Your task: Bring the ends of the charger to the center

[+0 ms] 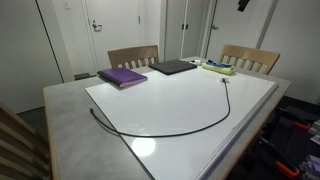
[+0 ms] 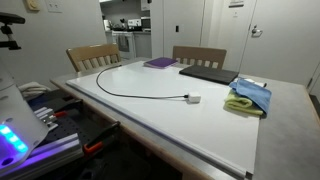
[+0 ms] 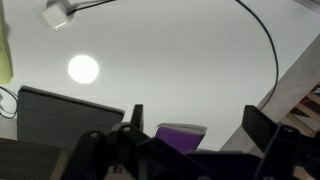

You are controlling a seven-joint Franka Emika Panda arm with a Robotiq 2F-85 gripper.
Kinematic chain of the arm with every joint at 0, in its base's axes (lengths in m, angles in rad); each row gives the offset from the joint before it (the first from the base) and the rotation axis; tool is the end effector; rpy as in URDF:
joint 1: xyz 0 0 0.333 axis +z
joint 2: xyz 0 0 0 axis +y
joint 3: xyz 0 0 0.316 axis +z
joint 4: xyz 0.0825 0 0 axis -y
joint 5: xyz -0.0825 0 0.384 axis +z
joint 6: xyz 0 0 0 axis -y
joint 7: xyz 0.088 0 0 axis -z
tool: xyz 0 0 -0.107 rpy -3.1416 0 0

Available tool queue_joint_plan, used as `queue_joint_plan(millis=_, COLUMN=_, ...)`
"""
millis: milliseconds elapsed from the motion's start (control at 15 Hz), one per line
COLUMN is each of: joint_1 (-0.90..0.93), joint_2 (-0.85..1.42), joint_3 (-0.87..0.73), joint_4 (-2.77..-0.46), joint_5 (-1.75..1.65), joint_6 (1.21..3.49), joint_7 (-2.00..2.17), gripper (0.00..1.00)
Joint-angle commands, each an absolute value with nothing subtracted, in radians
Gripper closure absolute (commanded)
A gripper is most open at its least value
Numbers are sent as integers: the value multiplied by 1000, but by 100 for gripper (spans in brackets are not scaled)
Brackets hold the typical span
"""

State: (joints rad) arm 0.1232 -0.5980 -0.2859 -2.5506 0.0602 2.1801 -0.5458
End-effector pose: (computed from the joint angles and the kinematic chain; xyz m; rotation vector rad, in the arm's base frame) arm 0.3851 -0.0662 0.4808 -2.9275 -0.5700 -0.3954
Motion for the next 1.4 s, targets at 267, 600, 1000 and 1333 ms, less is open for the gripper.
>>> queue_joint_plan(millis=267, joint_1=183, joint_2=-555, joint_3=-268, joint_4=-2562, joint_5=190, joint_6=2184, joint_7=-620, gripper=0)
queue_joint_plan(millis=600, joint_1=214, joint_2=-502, joint_3=-238, joint_4=-2554, joint_5=262, joint_6=2199, joint_7=-634, gripper=0)
queue_joint_plan(millis=1000, joint_1=230, joint_2=-398, joint_3=-148, joint_4=-2543, joint_5=278, joint_6=2251, joint_7=-614, gripper=0)
queue_joint_plan(millis=1333, joint_1=267, joint_2=-274, joint_3=-72, joint_4=-2519, joint_5=333, joint_6=2355, joint_7=-605, gripper=0)
